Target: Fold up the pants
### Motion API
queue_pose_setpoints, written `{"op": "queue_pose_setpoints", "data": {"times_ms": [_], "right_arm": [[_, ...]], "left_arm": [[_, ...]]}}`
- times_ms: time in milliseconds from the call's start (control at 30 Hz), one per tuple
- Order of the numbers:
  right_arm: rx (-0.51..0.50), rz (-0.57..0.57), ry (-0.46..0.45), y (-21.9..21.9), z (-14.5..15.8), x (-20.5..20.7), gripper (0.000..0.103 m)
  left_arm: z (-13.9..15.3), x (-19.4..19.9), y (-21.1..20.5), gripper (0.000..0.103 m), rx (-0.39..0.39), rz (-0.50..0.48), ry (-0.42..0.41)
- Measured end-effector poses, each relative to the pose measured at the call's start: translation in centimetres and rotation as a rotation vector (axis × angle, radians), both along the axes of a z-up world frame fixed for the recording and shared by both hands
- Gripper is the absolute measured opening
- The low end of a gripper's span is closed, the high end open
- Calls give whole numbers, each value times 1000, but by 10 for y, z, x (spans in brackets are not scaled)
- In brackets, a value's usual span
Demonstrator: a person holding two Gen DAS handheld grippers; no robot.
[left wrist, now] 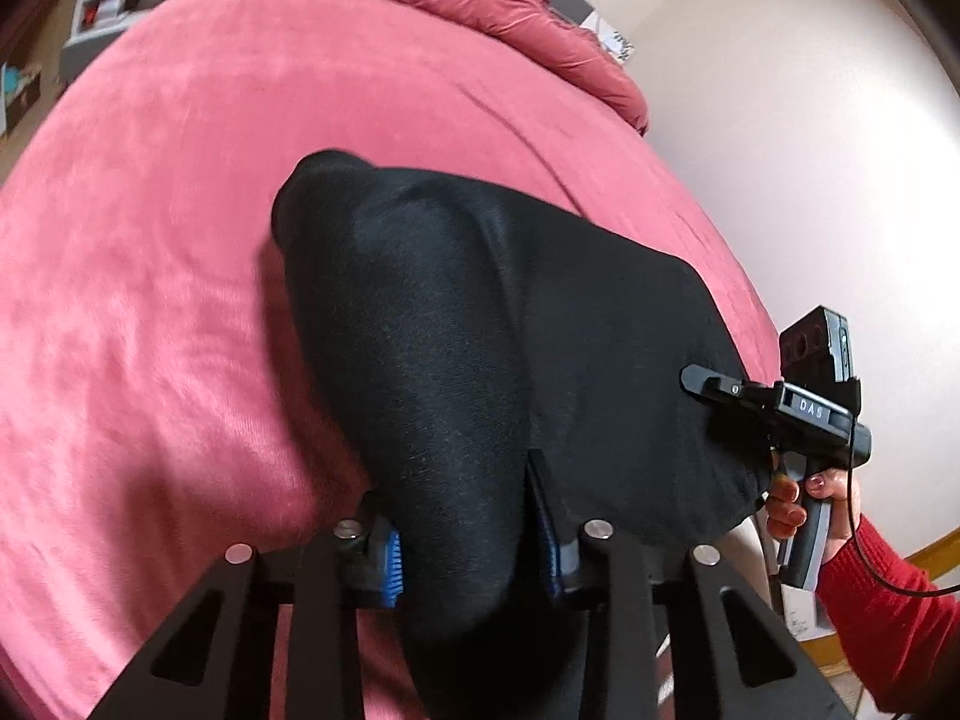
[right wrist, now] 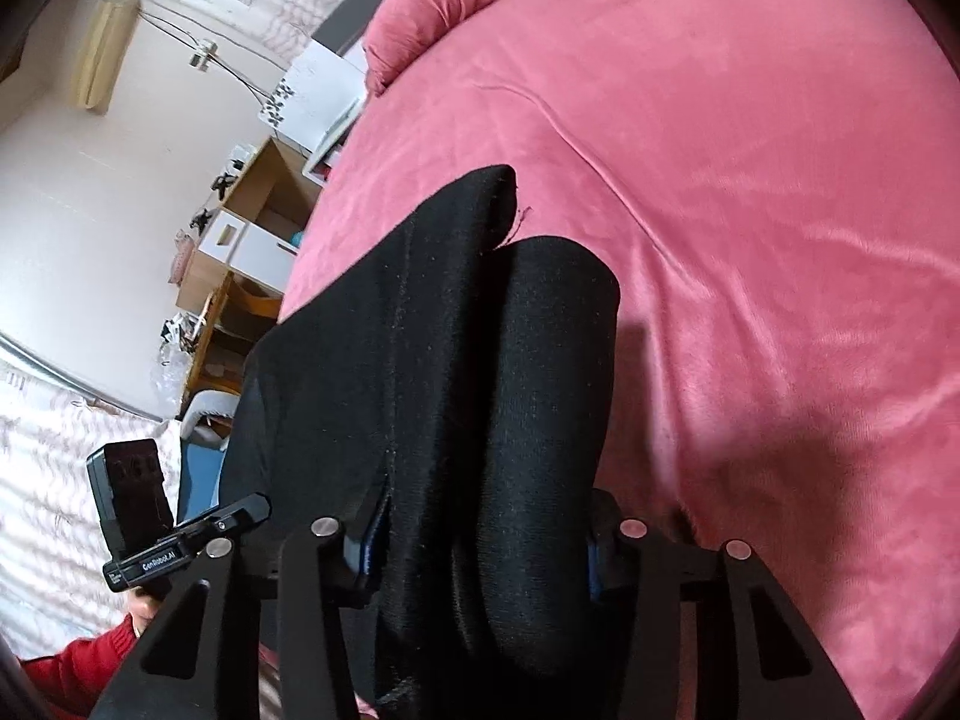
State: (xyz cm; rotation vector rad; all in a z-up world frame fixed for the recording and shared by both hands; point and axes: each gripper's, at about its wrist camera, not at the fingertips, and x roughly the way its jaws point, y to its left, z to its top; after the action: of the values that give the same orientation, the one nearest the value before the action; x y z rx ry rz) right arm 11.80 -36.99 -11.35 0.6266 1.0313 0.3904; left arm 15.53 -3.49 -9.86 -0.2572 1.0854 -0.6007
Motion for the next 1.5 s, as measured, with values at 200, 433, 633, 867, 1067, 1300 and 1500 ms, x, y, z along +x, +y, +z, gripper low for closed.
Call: {"op": "queue_pose_setpoints", "data": {"times_ms": [200, 433, 633, 867, 1067, 1300, 1500], "right_arm": [[20, -6, -54, 8, 18, 15, 48], [57, -43, -111, 21, 31, 67, 48], [33, -54, -144, 34, 37, 124, 48], [-28, -71, -93, 41, 17, 174, 49], [64, -188, -62, 12, -13, 164, 64], [-69, -287, -84, -5, 4, 130, 73], [-215, -417, -173, -1, 45, 73, 68]], "left_arm": [[20, 14, -1, 32, 49, -15, -89], [43, 73, 7, 32, 79, 34, -159], [48, 122, 10, 32, 106, 70, -183], [22, 162, 18, 37, 127, 115, -116], [-13, 156, 51, 68, 37, 218, -84], [-13, 93, 72, 70, 69, 310, -125], [10, 43, 60, 68, 154, 306, -217]]}}
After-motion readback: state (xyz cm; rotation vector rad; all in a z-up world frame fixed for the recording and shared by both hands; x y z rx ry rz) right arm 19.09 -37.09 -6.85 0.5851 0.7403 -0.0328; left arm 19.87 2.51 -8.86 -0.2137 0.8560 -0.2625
